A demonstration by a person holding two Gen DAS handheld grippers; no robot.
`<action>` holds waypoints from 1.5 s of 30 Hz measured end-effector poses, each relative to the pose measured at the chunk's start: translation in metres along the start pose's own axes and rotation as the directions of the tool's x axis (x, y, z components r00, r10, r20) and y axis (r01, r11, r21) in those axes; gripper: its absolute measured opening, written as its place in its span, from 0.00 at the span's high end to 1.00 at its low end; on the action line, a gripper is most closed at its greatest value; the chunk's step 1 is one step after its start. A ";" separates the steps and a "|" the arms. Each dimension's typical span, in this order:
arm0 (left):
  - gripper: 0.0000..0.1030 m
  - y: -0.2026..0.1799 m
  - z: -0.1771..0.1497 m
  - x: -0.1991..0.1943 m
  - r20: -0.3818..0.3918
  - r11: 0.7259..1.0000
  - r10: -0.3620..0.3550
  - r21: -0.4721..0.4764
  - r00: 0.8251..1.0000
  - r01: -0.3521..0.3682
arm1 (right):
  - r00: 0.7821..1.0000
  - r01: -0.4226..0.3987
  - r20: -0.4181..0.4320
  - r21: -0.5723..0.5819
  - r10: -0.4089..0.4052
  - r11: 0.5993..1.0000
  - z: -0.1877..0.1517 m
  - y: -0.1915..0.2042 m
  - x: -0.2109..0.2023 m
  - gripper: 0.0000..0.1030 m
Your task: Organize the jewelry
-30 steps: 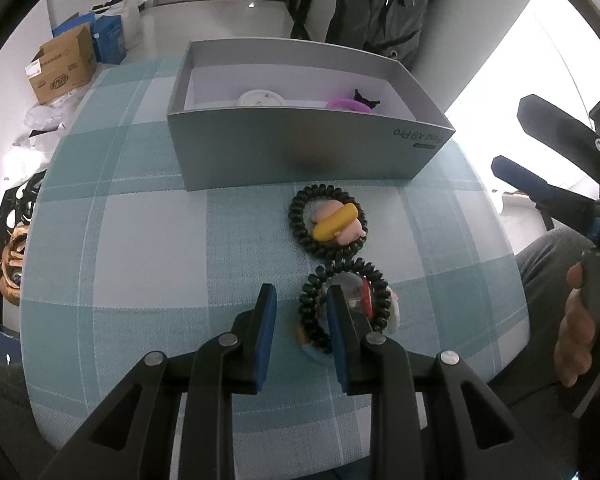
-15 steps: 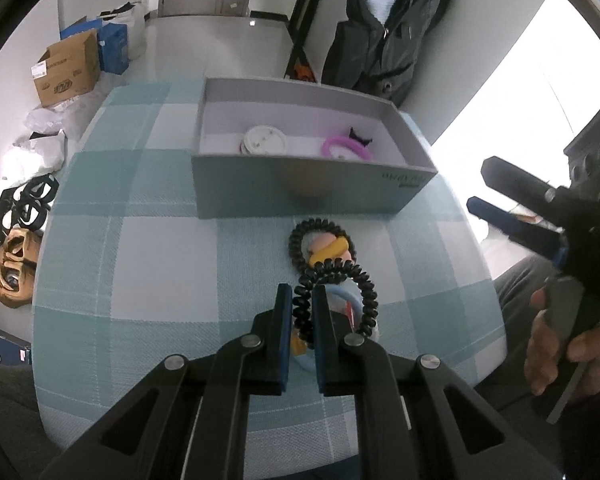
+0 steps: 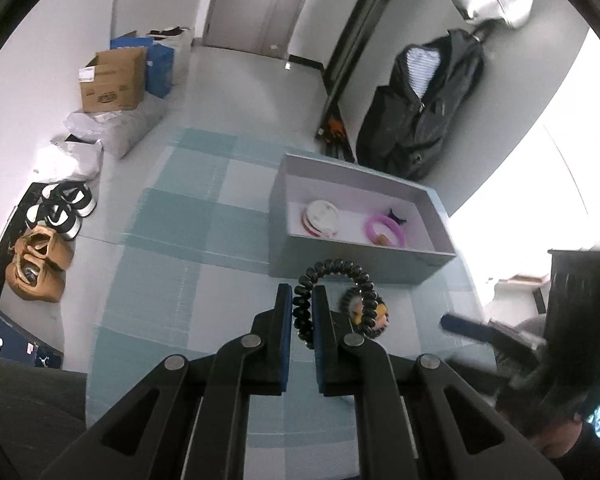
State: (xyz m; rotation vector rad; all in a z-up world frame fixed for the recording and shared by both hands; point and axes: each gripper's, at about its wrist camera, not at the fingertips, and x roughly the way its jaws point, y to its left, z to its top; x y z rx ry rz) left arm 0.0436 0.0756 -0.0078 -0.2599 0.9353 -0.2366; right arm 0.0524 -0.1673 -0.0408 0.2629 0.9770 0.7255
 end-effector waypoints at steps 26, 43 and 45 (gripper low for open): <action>0.95 0.025 -0.001 0.002 0.002 0.997 -0.013 -0.076 1.000 0.014 | 0.935 0.308 -0.017 -0.464 -0.356 0.831 -0.035 0.067 0.058 0.85; 0.95 0.025 0.001 0.003 -0.001 0.997 -0.013 -0.075 1.000 0.013 | 0.988 0.145 -0.008 -0.332 -0.156 0.932 -0.021 0.053 0.029 0.96; 0.95 0.025 0.001 0.003 -0.003 0.997 -0.014 -0.075 1.000 0.014 | 0.993 0.118 0.020 -0.300 -0.118 0.947 -0.015 0.050 0.018 0.96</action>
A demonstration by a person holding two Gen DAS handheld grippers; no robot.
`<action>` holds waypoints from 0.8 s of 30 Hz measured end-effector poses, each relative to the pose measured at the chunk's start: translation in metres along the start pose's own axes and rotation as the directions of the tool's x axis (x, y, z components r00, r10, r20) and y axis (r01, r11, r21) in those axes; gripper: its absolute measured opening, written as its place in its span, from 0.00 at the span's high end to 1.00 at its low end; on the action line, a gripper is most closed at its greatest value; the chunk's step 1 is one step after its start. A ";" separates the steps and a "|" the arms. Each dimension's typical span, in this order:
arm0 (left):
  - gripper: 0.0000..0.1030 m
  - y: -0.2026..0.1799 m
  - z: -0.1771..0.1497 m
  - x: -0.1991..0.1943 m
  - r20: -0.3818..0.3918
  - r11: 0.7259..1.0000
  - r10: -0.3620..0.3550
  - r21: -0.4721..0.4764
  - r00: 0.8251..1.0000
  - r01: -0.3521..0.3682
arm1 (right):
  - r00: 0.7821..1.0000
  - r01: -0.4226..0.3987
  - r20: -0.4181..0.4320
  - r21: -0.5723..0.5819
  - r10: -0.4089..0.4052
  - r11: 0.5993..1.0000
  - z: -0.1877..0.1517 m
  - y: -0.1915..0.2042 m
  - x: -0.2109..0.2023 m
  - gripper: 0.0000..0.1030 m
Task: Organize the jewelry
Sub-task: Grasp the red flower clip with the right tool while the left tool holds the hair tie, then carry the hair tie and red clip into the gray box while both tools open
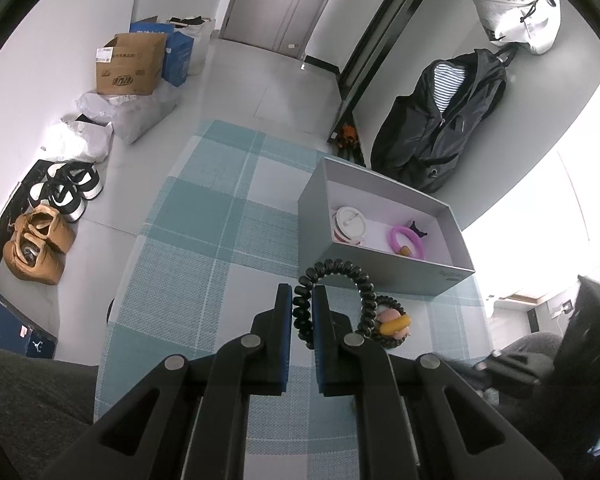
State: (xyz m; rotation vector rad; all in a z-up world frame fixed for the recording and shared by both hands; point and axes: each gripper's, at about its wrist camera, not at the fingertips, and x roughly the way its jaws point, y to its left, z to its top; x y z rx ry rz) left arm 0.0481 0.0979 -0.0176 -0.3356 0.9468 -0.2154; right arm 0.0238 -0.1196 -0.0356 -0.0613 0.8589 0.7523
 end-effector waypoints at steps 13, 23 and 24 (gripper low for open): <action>0.95 -0.016 0.012 -0.001 0.004 0.998 -0.053 0.016 0.999 0.053 | 0.985 -0.136 0.144 0.277 0.099 0.951 0.028 -0.055 -0.029 0.96; 0.95 -0.044 0.044 0.015 0.006 0.994 -0.062 0.086 0.998 0.061 | 0.975 -0.156 0.204 0.328 0.091 0.932 0.061 -0.090 -0.033 0.96; 0.95 -0.046 0.047 0.018 0.006 0.994 -0.059 0.095 0.998 0.058 | 0.975 -0.148 0.204 0.328 0.083 0.933 0.063 -0.092 -0.032 0.96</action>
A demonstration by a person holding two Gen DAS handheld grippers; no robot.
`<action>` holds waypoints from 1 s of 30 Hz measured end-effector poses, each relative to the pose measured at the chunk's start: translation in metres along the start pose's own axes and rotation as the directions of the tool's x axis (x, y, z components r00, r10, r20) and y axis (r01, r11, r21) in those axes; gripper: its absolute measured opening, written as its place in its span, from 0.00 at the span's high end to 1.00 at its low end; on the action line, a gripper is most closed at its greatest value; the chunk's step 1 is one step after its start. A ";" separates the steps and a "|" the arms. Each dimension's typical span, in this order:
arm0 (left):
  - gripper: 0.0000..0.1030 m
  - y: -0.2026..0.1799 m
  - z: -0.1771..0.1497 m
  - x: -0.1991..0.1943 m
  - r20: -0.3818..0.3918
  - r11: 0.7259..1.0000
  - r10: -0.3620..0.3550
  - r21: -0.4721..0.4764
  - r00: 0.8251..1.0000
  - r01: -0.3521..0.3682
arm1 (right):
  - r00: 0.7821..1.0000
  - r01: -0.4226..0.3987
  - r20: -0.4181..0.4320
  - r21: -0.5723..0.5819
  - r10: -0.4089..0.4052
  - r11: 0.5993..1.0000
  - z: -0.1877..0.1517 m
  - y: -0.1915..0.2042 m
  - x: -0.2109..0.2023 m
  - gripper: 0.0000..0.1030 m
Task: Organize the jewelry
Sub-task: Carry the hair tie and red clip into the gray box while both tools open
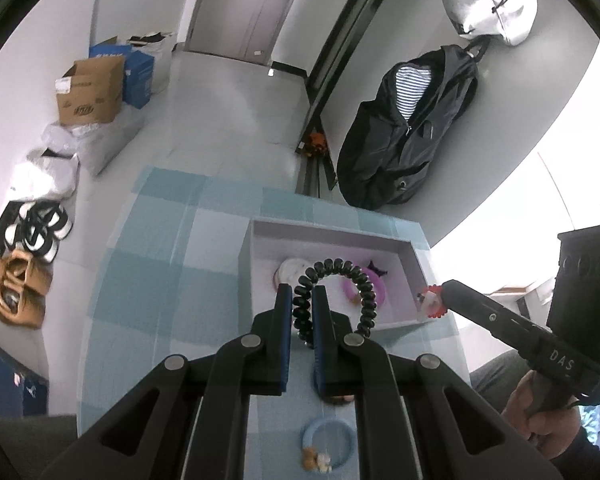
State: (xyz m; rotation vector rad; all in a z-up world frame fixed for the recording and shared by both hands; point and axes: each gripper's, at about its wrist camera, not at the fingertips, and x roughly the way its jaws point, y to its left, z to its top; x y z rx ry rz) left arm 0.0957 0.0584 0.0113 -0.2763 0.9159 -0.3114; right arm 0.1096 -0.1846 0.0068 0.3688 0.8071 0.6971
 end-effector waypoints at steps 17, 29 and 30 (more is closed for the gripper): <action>0.95 -0.010 0.018 0.053 -0.098 0.998 -0.025 0.058 0.995 0.031 | 0.997 0.064 -0.049 0.083 -0.060 0.994 0.024 -0.039 0.033 0.96; 0.94 -0.008 0.019 0.063 -0.122 0.998 -0.049 0.044 0.991 0.055 | 0.995 0.089 -0.059 0.104 -0.084 0.991 0.025 -0.051 0.047 0.93; 0.94 -0.008 0.019 0.064 -0.122 0.997 -0.053 0.043 0.991 0.059 | 0.995 0.084 -0.059 0.103 -0.079 0.991 0.025 -0.051 0.047 0.93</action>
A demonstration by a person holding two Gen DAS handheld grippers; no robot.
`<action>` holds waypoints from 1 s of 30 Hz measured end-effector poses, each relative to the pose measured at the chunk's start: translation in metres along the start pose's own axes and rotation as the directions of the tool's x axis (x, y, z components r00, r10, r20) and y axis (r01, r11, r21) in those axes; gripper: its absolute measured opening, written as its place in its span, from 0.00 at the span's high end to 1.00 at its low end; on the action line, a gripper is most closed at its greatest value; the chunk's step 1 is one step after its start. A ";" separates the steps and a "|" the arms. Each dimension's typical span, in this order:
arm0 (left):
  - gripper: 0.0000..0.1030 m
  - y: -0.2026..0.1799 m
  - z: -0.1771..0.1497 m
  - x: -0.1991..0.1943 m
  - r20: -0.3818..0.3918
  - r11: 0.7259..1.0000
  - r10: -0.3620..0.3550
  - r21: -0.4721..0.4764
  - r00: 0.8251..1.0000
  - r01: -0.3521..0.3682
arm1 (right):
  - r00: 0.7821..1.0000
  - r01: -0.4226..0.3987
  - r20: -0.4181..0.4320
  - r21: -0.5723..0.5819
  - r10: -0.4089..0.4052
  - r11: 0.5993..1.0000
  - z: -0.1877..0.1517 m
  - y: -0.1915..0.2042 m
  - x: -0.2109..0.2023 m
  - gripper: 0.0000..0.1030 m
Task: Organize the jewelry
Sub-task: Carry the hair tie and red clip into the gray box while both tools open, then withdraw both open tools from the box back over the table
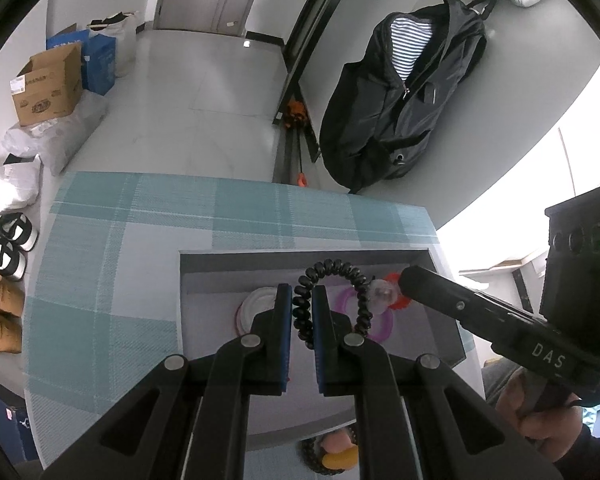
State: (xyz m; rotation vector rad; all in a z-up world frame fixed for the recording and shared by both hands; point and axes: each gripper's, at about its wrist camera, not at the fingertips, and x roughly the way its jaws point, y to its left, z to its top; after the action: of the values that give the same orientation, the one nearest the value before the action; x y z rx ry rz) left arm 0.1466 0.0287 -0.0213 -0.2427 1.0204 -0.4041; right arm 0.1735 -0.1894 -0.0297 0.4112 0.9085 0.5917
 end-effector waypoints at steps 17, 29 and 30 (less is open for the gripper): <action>0.57 0.002 -0.009 -0.026 0.068 0.997 0.071 0.001 0.995 -0.071 | 0.996 0.019 0.085 0.049 -0.023 0.999 -0.005 -0.010 -0.032 0.44; 0.56 -0.016 -0.026 -0.046 0.120 0.982 0.181 0.030 0.976 -0.185 | 0.992 0.034 0.123 0.004 -0.034 0.999 -0.019 0.008 -0.053 0.19; 0.56 -0.018 -0.027 -0.047 0.124 0.981 0.183 0.037 0.975 -0.189 | 0.991 0.039 0.127 -0.006 -0.038 0.999 -0.021 0.010 -0.056 0.18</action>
State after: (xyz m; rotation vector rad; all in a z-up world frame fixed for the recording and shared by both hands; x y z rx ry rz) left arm 0.0978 0.0323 0.0079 -0.1243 0.9052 -0.2407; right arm 0.1264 -0.2150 -0.0018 0.4176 0.7907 0.5283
